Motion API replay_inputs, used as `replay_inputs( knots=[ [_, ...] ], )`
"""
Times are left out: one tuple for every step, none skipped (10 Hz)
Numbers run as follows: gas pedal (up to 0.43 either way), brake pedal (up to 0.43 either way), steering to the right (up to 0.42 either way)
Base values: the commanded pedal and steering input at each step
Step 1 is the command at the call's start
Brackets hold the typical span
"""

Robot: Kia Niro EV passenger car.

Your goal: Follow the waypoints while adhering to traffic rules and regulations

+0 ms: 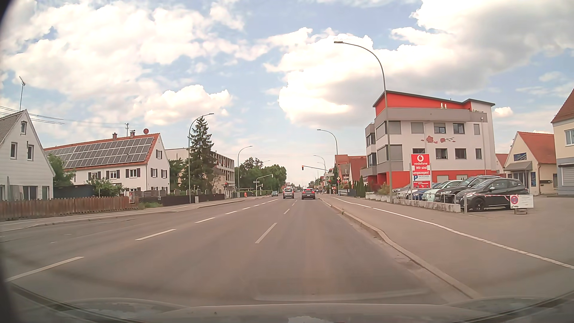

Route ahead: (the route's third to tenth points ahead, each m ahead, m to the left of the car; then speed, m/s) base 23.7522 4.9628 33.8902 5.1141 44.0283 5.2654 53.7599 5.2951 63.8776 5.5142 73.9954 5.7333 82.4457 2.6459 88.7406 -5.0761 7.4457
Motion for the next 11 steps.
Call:
replay_inputs(
  knots=[
    [0.209, 0.018, 0.006],
    [0.197, 0.018, 0.004],
    [0.157, 0.018, -0.001],
    [0.150, 0.018, -0.005],
    [0.110, 0.018, -0.005],
    [0.079, 0.018, -0.006],
    [0.059, 0.018, -0.009],
    [0.008, 0.018, -0.010],
    [0.000, 0.018, -0.009],
    [0.000, 0.018, -0.007],
    [0.000, 0.018, -0.005]
  ],
)
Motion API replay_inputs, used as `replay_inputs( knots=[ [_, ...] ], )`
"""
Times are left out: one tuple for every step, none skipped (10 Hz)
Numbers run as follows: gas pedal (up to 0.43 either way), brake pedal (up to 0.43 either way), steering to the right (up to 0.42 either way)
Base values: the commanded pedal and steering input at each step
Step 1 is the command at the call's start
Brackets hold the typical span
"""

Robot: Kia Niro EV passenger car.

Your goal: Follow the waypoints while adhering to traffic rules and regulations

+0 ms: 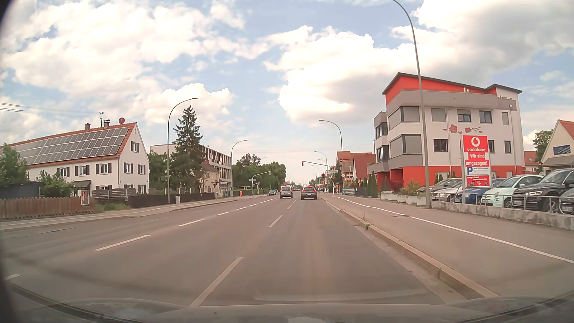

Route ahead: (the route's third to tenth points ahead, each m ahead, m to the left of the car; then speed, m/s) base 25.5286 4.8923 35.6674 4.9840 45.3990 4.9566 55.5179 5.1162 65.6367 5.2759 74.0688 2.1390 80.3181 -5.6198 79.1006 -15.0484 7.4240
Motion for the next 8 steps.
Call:
replay_inputs(
  knots=[
    [0.000, 0.018, -0.005],
    [0.000, 0.018, -0.005],
    [0.000, 0.018, -0.004],
    [0.000, 0.018, -0.003],
    [0.000, 0.018, -0.002],
    [0.000, 0.018, -0.002],
    [0.000, 0.018, -0.002],
    [0.000, 0.018, -0.002]
  ],
)
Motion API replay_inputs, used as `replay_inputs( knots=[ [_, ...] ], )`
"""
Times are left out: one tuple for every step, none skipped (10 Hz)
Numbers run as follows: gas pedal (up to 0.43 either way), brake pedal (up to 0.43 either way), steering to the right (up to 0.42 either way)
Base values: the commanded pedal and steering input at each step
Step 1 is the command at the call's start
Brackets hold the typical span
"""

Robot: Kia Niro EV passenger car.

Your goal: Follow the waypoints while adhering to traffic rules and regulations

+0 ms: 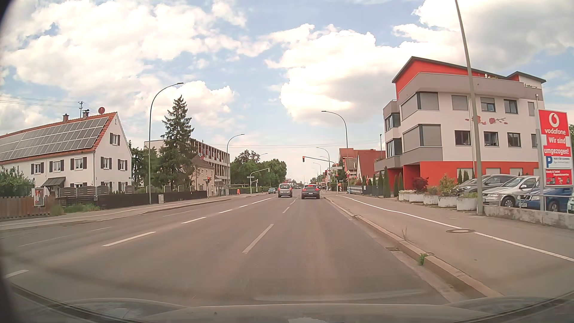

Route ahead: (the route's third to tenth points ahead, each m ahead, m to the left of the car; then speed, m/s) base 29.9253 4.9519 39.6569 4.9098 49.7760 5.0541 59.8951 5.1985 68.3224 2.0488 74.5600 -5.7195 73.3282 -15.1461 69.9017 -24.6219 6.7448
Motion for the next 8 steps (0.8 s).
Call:
replay_inputs(
  knots=[
    [0.000, 0.018, -0.001],
    [0.000, 0.018, 0.000],
    [0.000, 0.018, 0.002],
    [0.039, 0.018, 0.003],
    [0.059, 0.018, 0.001],
    [0.059, 0.018, 0.000],
    [0.059, 0.018, 0.000],
    [0.059, 0.018, 0.000]
  ],
)
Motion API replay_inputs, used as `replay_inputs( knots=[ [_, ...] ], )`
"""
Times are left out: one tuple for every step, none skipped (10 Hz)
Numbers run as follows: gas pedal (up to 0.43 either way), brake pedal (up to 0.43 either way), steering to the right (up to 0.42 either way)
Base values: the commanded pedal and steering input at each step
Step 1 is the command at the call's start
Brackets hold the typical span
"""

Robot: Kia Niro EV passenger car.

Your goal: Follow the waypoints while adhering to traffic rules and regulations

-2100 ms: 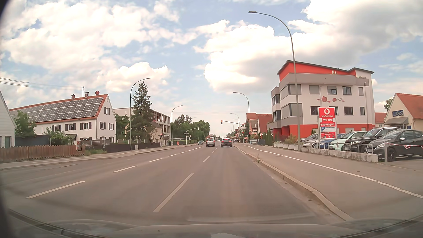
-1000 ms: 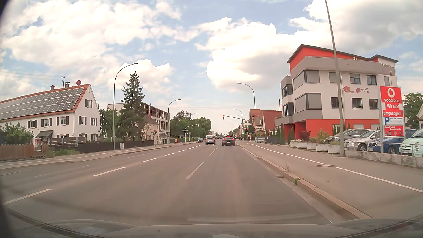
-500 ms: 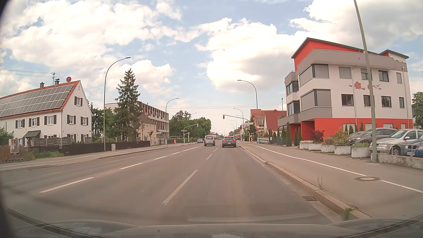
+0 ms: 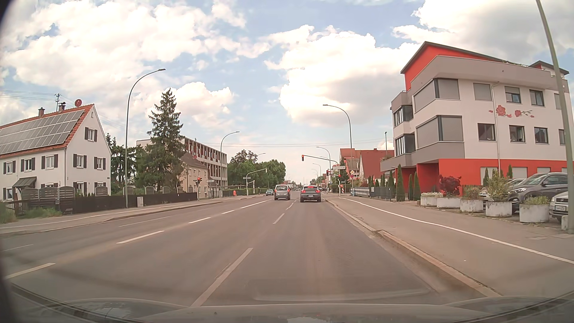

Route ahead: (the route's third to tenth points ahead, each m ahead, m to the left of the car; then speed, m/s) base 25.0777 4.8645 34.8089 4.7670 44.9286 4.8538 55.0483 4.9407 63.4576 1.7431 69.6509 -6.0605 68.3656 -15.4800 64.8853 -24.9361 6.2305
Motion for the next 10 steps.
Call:
replay_inputs(
  knots=[
    [0.059, 0.018, 0.000],
    [0.047, 0.018, 0.001],
    [0.039, 0.018, 0.004],
    [0.000, 0.018, 0.004],
    [0.000, 0.018, 0.004],
    [0.000, 0.018, 0.004],
    [0.000, 0.018, 0.003],
    [0.000, 0.018, 0.004],
    [0.000, 0.018, 0.003],
    [0.000, 0.018, 0.002]
  ],
)
